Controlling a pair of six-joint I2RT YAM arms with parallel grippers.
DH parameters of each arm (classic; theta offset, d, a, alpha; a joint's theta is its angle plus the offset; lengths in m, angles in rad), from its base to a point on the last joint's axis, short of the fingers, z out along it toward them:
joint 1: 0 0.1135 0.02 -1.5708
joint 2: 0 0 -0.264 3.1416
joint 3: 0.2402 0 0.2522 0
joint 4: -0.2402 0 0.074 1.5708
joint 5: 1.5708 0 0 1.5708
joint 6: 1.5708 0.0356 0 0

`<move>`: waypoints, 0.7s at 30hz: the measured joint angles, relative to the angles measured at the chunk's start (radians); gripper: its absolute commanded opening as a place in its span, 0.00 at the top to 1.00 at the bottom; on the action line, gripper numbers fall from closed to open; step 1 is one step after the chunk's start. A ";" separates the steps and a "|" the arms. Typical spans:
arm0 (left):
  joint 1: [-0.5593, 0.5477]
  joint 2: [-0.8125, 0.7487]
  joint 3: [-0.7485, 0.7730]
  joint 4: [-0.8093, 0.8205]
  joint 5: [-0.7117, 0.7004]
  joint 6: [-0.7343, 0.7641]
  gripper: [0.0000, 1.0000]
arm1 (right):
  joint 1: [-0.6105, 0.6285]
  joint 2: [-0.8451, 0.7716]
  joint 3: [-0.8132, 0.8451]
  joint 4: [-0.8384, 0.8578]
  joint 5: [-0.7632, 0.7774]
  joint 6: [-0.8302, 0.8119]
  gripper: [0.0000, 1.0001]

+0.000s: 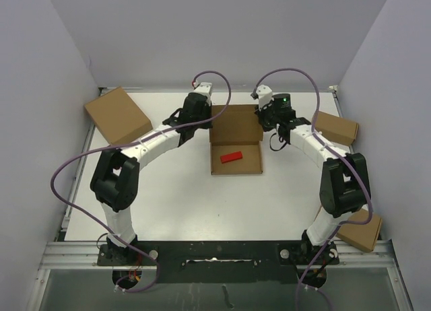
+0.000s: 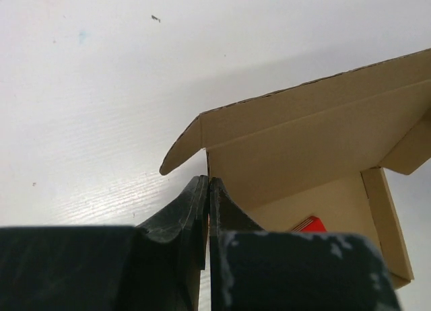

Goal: Fold the paper box

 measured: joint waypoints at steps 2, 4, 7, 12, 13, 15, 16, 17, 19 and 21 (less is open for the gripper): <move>-0.008 0.001 0.001 0.024 -0.031 0.003 1.00 | 0.027 0.000 -0.020 0.046 0.081 0.005 1.00; -0.013 0.005 0.001 0.054 -0.055 0.008 1.00 | 0.046 0.000 -0.030 0.082 0.141 0.005 1.00; -0.013 0.018 0.001 0.123 -0.077 0.030 1.00 | 0.055 0.000 -0.031 0.138 0.190 0.006 1.00; -0.013 0.023 -0.029 0.302 -0.091 0.089 1.00 | 0.055 0.016 -0.031 0.270 0.251 0.011 1.00; -0.013 0.023 -0.042 0.333 -0.093 0.098 1.00 | 0.055 0.022 -0.031 0.301 0.259 0.013 1.00; -0.013 0.023 -0.078 0.402 -0.097 0.117 1.00 | 0.055 0.035 -0.043 0.359 0.267 0.019 1.00; -0.013 0.023 -0.097 0.435 -0.097 0.125 1.00 | 0.055 0.040 -0.056 0.389 0.269 0.023 1.00; -0.013 0.023 -0.124 0.474 -0.096 0.135 1.00 | 0.056 0.045 -0.074 0.422 0.269 0.027 1.00; -0.014 0.025 -0.167 0.526 -0.095 0.146 1.00 | 0.058 0.056 -0.110 0.482 0.269 0.031 1.00; -0.014 0.030 -0.198 0.565 -0.090 0.156 1.00 | 0.059 0.070 -0.143 0.529 0.267 0.036 1.00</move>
